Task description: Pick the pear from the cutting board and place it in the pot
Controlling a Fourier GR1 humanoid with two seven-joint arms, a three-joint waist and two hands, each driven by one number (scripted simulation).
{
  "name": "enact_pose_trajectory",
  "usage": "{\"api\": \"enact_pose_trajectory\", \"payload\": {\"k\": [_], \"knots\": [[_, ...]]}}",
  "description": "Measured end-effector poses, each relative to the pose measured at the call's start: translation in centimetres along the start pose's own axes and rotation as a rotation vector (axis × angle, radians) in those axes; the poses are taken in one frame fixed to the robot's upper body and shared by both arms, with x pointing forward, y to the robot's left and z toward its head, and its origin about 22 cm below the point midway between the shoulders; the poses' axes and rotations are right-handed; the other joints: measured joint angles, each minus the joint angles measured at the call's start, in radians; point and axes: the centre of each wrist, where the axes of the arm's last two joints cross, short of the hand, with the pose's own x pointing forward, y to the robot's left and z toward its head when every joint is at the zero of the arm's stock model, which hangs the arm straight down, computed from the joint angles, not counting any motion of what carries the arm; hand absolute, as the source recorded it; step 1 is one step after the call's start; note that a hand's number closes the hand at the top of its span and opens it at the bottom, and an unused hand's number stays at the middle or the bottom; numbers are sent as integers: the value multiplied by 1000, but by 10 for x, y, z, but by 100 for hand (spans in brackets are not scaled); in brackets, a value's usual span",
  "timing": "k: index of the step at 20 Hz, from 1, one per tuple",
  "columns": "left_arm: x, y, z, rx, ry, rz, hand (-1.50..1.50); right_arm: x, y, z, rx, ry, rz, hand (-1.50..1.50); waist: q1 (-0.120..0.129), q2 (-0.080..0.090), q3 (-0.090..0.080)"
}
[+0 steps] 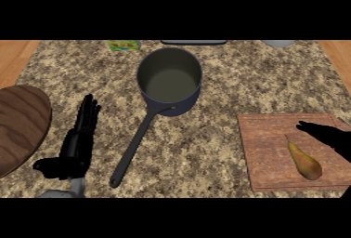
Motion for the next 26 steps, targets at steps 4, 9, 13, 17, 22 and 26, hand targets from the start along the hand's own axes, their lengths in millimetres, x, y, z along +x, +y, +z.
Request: {"api": "enact_pose_trajectory", "payload": {"k": [4,9,13,17,22,26], "knots": [[1,-2,6,0,2,2,0,-6,16,-9,34,13,1,-150,-1,0,0],[3,-2,6,1,-1,-1,0,-5,31,-21,44,15,1,-150,-2,-1,0],[7,-4,4,-2,0,-2,0,-11,40,-25,41,20,11,-150,-2,-1,0],[10,-7,3,-2,-4,0,0,-20,44,-33,39,25,14,-150,-1,-1,0],[5,-4,-2,-1,-2,1,0,-25,49,-43,40,28,9,150,-2,0,0],[3,-3,-2,-5,-1,3,0,-24,55,-53,-33,-16,50,150,-1,-1,0]]}}
